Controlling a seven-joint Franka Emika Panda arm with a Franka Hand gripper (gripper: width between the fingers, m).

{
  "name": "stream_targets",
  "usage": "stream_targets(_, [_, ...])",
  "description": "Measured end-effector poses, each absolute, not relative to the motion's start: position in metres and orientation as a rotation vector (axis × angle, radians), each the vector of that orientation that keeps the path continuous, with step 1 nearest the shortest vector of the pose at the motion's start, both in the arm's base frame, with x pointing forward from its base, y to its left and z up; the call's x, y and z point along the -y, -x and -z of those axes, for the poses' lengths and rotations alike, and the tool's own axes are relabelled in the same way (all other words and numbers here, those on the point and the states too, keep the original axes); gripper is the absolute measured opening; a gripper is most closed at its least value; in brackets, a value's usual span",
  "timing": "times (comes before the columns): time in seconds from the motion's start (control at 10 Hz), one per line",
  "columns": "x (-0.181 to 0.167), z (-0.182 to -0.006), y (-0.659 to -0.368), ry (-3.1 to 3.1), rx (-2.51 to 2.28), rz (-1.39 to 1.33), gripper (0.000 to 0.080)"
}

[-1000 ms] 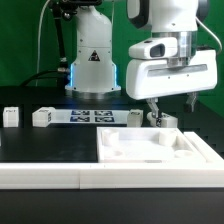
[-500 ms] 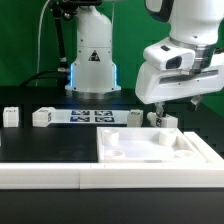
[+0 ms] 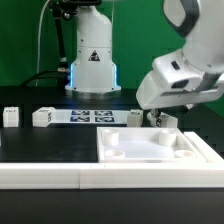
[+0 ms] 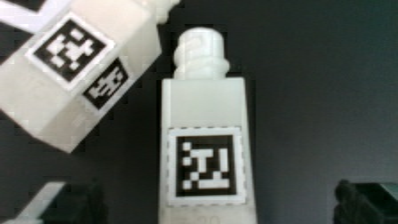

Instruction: Assemble one leg

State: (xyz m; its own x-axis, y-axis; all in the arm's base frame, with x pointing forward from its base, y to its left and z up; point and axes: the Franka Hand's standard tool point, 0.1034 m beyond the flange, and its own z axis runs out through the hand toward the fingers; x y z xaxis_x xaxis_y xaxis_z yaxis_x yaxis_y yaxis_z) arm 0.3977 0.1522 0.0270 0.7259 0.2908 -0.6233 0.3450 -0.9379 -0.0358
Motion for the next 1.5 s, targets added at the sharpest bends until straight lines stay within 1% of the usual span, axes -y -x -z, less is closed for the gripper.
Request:
stream_targets(0.3, [-0.149,-0.014,-0.393,-2.717,-0.500,1.267,0.0649])
stream_targets(0.4, [-0.150,-0.008,-0.397,-2.710,-0.497,1.289,0.0649])
stream_targets(0.7, [-0.148,-0.006,-0.398,-2.716,-0.500,1.283,0.0649])
stream_targets(0.8, [-0.147,-0.006,-0.399,-2.717,-0.497,1.281,0.0627])
stream_targets(0.9, [-0.147,-0.006,-0.399,-2.720,-0.498,1.278,0.0627])
stream_targets(1.1, [-0.147,-0.006,-0.399,-2.719,-0.498,1.279,0.0289])
stream_targets(1.5, [-0.147,-0.006,-0.399,-2.719,-0.498,1.279,0.0290])
